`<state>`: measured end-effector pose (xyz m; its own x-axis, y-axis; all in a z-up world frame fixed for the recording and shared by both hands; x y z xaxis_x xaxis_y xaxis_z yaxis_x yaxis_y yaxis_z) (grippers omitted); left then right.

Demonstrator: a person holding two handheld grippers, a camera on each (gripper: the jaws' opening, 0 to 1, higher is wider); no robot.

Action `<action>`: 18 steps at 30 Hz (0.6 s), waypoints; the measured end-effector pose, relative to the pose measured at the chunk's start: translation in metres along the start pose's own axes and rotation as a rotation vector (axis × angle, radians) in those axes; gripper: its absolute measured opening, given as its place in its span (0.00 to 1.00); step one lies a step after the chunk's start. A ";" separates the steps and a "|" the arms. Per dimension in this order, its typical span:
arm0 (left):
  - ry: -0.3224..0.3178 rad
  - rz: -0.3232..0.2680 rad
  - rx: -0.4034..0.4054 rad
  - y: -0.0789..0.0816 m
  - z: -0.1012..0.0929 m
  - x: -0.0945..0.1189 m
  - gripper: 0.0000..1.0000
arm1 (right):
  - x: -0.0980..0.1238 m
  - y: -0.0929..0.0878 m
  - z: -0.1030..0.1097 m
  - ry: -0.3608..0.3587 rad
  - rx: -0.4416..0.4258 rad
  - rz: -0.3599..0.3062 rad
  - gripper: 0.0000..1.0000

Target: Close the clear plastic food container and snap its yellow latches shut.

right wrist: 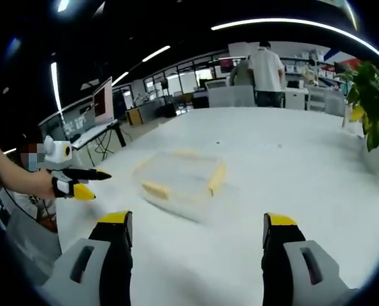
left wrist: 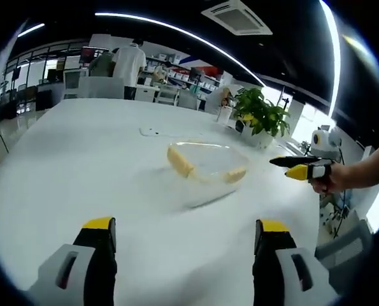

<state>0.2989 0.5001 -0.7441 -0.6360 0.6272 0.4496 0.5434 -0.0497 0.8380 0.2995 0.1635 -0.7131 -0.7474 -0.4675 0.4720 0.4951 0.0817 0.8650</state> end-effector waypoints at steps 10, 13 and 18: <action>0.020 0.003 0.036 -0.013 0.003 0.024 0.86 | 0.018 -0.008 0.009 -0.008 -0.025 -0.001 0.79; 0.022 0.000 0.039 -0.016 0.003 0.032 0.85 | 0.024 -0.009 0.010 -0.018 -0.038 -0.013 0.78; 0.029 -0.003 0.067 -0.023 0.004 0.044 0.85 | 0.035 -0.011 0.013 -0.024 -0.061 -0.012 0.78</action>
<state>0.2605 0.5314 -0.7452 -0.6527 0.6041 0.4572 0.5767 0.0047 0.8170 0.2625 0.1577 -0.7037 -0.7634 -0.4473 0.4660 0.5116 0.0217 0.8589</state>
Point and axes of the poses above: the point that each gripper's makers call its tool centre point, and the gripper's own axes: x roughly backward along the fingers, z roughly to its left, y roughly out of its top, the point moved 8 cm from there along x, roughly backward along the fingers, and after that the axes turned 4 degrees about -y, right-handed, at the moved point
